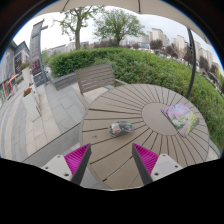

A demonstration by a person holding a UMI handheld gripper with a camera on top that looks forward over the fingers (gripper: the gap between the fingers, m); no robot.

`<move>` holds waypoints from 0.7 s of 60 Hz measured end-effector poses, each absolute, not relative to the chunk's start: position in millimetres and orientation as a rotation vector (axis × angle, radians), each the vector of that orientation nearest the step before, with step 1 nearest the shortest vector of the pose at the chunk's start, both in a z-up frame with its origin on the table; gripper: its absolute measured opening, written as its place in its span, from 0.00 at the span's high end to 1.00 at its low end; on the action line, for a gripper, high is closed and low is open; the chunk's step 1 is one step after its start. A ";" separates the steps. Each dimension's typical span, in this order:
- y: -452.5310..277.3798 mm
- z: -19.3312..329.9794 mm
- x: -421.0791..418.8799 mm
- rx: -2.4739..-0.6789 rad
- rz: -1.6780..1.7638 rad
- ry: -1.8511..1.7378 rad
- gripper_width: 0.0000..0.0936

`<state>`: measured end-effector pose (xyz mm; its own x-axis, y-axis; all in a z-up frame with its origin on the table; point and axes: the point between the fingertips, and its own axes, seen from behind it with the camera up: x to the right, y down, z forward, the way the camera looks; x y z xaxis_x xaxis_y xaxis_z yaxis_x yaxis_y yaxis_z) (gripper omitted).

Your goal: Arrange mouse

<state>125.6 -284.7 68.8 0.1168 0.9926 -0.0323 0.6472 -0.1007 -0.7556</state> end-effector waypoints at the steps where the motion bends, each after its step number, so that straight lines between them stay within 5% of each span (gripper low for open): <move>1: -286.0 65.2 121.7 -1.813 0.759 -1.589 0.10; 21: -273.5 -1.3 46.5 -1.866 0.737 -1.494 0.09; 42: -248.4 -13.2 -20.8 -1.876 0.744 -1.435 0.09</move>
<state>-20.8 -248.4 -13.2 0.2384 0.9699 -0.0491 0.5991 -0.1866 -0.7787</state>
